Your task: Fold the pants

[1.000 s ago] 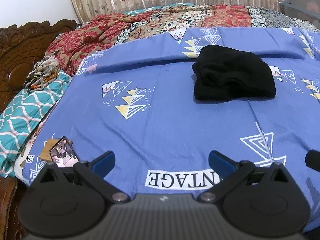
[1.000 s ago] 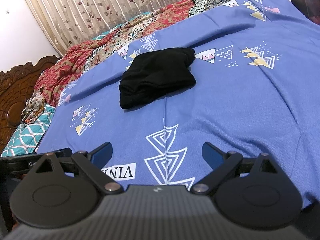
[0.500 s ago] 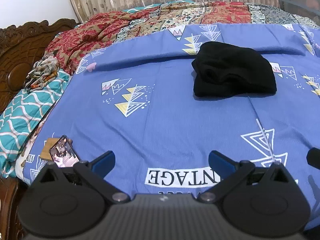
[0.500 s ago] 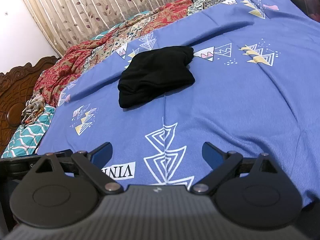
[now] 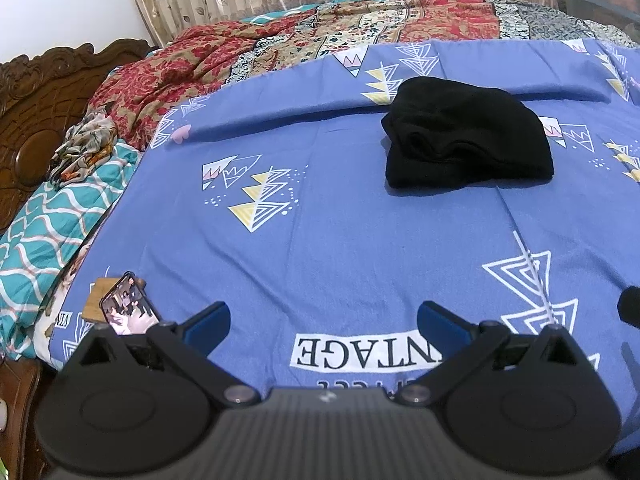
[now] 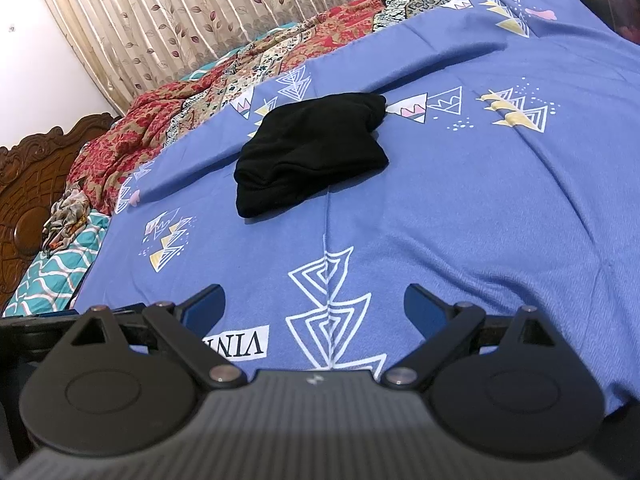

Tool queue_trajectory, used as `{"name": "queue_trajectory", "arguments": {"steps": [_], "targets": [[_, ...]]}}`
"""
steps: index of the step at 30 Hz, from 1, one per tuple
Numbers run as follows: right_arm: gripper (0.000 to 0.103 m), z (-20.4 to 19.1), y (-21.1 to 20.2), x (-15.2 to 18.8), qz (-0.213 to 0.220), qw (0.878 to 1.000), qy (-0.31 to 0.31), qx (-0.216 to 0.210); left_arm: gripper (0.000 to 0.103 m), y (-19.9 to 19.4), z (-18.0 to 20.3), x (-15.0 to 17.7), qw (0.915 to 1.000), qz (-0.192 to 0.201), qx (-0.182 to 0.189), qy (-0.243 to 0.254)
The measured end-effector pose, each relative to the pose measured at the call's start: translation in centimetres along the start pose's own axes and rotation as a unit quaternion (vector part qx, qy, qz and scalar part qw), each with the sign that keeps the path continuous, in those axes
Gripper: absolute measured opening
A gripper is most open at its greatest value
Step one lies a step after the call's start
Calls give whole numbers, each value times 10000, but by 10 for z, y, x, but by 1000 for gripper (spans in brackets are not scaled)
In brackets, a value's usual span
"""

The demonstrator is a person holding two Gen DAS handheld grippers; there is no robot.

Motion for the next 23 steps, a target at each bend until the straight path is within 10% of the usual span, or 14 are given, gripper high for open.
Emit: {"name": "queue_trajectory", "arguments": {"steps": [23], "targets": [[98, 0, 0, -4, 118, 9999, -103, 55, 103, 7, 7, 1, 9996, -113, 252, 14]]}}
Point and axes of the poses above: each gripper's, at about its wrist camera, not at the fingertips, and y roughly the way its jaws point, z to its right, x to its underside, the point moved 6 cm from there along y, roughly the way its jaws point, and after that the axes turned 5 degrees about x, right-handed, at the moved point
